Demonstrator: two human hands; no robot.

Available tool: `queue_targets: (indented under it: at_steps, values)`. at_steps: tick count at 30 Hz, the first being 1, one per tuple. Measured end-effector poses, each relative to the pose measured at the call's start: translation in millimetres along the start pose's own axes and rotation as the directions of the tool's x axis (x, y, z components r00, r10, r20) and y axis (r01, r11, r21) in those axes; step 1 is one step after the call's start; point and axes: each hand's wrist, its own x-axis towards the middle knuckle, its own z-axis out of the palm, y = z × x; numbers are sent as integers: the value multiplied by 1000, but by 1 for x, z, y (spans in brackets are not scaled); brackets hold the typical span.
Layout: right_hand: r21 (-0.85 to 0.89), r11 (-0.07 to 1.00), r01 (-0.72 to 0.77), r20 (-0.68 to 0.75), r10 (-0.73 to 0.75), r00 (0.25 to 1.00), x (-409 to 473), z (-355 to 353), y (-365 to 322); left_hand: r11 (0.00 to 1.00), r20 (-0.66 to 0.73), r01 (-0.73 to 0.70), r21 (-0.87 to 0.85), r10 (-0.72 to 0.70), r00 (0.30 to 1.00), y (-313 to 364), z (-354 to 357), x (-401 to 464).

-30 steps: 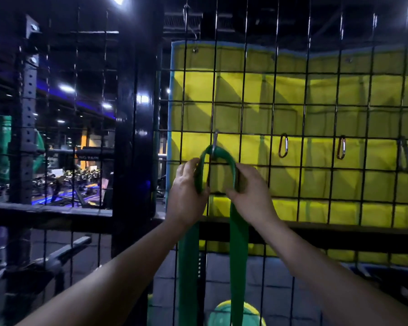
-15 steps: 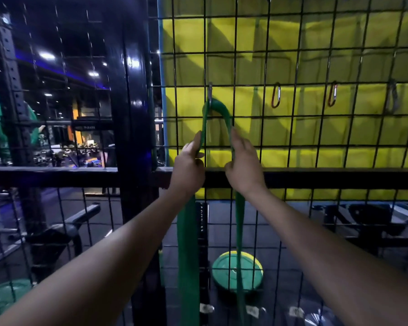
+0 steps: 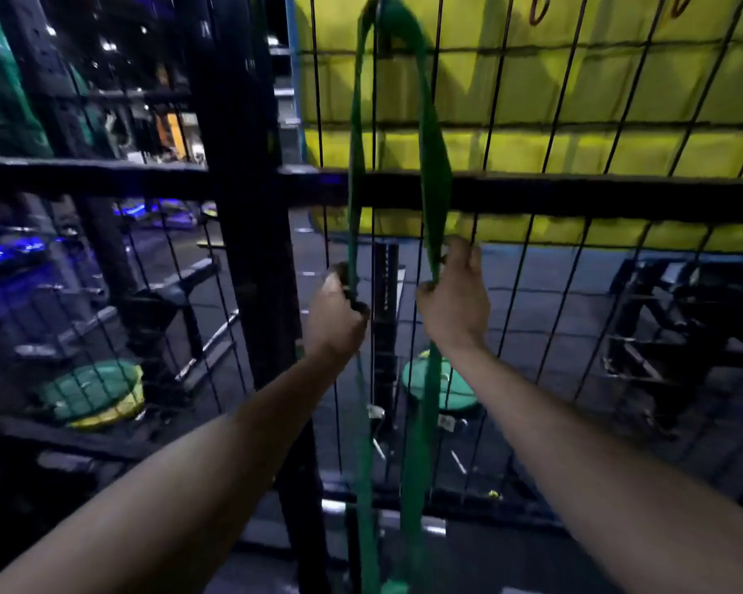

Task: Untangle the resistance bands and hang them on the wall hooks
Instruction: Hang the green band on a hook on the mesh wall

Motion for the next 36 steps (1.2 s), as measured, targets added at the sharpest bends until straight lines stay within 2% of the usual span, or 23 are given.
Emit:
queue_targets:
  at_steps: [3, 5, 7, 9, 12, 15, 19, 22, 26, 28, 33, 36]
  values:
    - [-2, 996, -91, 93, 90, 992, -22, 20, 24, 999, 74, 46, -13, -45, 996, -24, 16, -25]
    - [-5, 991, -133, 162, 132, 978, -41, 31, 42, 992, 133, 115, 45, -121, 984, -42, 25, -45]
    - [-54, 993, -108, 213, 117, 970, -63, 41, 56, 978, 173, 145, 152, -171, 970, -60, 33, -62]
    - [-118, 992, -48, 253, 77, 964, -79, 49, 66, 972, 169, 154, 178, -185, 968, -73, 38, -75]
    - [-97, 995, -15, 242, 38, 969, -86, 55, 68, 981, 157, 96, 168, -123, 980, -82, 47, -73]
    - [-61, 998, -2, 248, 17, 969, -85, 59, 66, 979, 220, 57, 194, -100, 970, -83, 59, -64]
    - [8, 998, -59, 295, 55, 954, -85, 60, 62, 937, 343, 80, 339, -202, 918, -73, 62, -55]
    - [-12, 995, -95, 331, 93, 939, -81, 53, 58, 956, 389, 133, 263, -231, 892, -71, 53, -47]
    - [-22, 988, -154, 383, 150, 911, -74, 35, 51, 985, 341, 175, -5, -163, 926, -56, 30, -47]
    - [-6, 984, -176, 400, 164, 902, -69, 26, 48, 987, 300, 147, -70, -119, 946, -45, 19, -45]
    - [32, 979, -202, 352, 178, 919, -51, -9, 36, 995, 106, -77, 71, 70, 992, -14, -4, -34]
    - [47, 975, -219, 316, 194, 929, -45, -37, 29, 952, 61, -289, 101, 284, 957, 12, -8, -34]
